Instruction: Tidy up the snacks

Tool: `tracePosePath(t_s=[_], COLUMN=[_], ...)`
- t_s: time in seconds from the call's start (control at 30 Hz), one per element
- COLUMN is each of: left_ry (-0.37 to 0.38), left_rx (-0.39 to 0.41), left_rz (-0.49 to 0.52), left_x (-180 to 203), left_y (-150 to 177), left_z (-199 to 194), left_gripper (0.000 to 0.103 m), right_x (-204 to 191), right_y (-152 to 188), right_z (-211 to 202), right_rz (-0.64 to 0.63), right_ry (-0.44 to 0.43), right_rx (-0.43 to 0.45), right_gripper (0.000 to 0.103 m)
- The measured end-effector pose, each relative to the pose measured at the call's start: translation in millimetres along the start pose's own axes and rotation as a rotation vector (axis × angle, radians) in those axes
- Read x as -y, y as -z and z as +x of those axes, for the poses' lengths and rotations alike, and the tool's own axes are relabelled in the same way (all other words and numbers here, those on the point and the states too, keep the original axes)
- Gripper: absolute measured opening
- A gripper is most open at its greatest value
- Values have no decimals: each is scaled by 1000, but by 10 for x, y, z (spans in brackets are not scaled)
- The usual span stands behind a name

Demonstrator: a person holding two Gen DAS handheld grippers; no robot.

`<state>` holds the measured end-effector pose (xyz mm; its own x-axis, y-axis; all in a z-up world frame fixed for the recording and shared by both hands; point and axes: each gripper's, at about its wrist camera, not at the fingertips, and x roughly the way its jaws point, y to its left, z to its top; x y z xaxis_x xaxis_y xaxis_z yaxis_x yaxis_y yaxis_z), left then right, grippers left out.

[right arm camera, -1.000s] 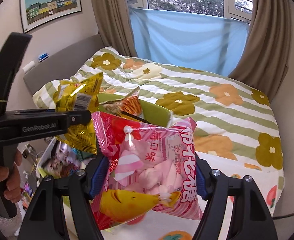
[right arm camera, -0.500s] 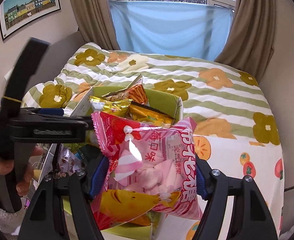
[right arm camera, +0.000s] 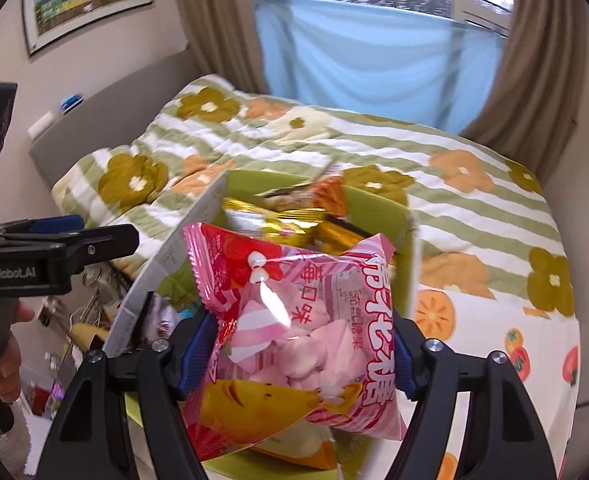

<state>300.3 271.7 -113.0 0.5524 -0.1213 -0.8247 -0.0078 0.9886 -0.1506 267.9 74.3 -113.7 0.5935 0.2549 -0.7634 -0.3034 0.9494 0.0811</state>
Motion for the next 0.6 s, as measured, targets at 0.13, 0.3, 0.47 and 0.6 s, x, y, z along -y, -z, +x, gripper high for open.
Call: tracePosePath(t_s=[0.13,0.3,0.47,0.6], left_ry=[-16,-47,-49,-49], left_rx=[10,4,20,68], left_rz=[-19,0,9,29], left_x=[-88,-86,58,257], left_y=[83,232,372,501], left_z=[-43,-67,-228,-501], left_gripper=[103,103,103,103], right_x=[-127,-123,9,43], right_y=[4,186,297,350], right_z=[124,-41,-221,-455], right_rz=[-32,-22,44,55], right_ry=[-28,35,23,28], right_rx=[-22,48,59,92], right_gripper=[93,103,103,103])
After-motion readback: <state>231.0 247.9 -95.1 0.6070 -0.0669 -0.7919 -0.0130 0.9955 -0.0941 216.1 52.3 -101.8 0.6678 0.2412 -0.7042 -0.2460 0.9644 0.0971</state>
